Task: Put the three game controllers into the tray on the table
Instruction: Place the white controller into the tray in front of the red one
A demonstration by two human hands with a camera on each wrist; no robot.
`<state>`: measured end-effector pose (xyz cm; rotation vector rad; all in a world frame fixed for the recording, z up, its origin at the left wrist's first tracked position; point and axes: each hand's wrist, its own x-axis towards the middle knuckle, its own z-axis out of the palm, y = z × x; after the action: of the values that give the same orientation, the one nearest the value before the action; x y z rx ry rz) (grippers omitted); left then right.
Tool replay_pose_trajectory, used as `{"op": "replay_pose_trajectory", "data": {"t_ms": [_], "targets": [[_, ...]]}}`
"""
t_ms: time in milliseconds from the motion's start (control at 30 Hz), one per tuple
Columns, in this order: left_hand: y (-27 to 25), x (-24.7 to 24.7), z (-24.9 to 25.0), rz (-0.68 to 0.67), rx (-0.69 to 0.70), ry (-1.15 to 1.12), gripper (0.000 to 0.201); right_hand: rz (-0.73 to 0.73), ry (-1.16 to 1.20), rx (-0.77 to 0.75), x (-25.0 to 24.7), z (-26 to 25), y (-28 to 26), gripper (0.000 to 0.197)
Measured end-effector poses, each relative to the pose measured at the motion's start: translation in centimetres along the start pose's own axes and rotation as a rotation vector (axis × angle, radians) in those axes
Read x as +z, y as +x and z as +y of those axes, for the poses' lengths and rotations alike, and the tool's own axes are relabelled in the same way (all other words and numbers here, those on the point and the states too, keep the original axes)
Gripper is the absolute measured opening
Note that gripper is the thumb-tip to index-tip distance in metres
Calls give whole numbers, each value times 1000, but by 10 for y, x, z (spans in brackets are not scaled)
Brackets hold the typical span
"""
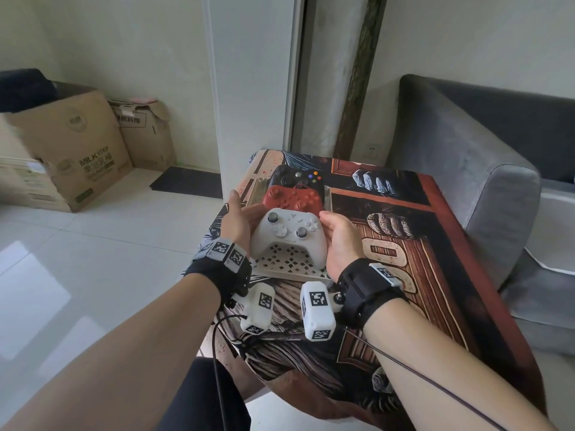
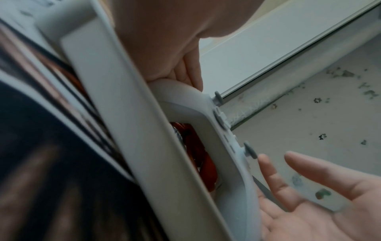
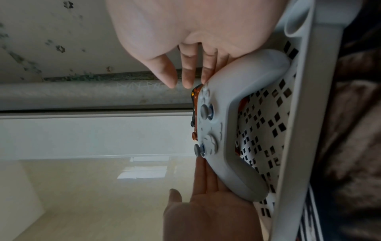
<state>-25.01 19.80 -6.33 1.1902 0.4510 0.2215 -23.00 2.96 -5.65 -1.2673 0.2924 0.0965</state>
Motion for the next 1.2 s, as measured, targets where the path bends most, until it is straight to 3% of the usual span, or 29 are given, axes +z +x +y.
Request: {"op": "replay_pose_trajectory", "data": {"t_ms": [133, 333, 533, 633, 767, 900, 1033, 1200], "targets": [[3, -1, 6, -2, -7, -74, 80, -8, 39, 8, -7, -5, 3, 13], [6, -8, 19, 39, 20, -94, 80, 7, 18, -25, -15, -15, 7, 26], [8, -22, 23, 153, 0, 78, 72, 45, -54, -20, -26, -17, 5, 30], [11, -28, 19, 143, -68, 175, 98, 17, -71, 64, -28, -17, 1, 43], [-1, -22, 27, 121, -166, 147, 75, -61, -45, 135, -22, -14, -7, 36], [-3, -17, 31, 83, -190, 139, 88, -47, -42, 130, -21, -13, -6, 27], [-3, -7, 30, 74, -173, 140, 94, -39, -42, 122, -23, -20, -11, 42], [-7, 16, 20, 39, -183, 86, 86, 5, -32, 115, -46, -31, -3, 23]]}}
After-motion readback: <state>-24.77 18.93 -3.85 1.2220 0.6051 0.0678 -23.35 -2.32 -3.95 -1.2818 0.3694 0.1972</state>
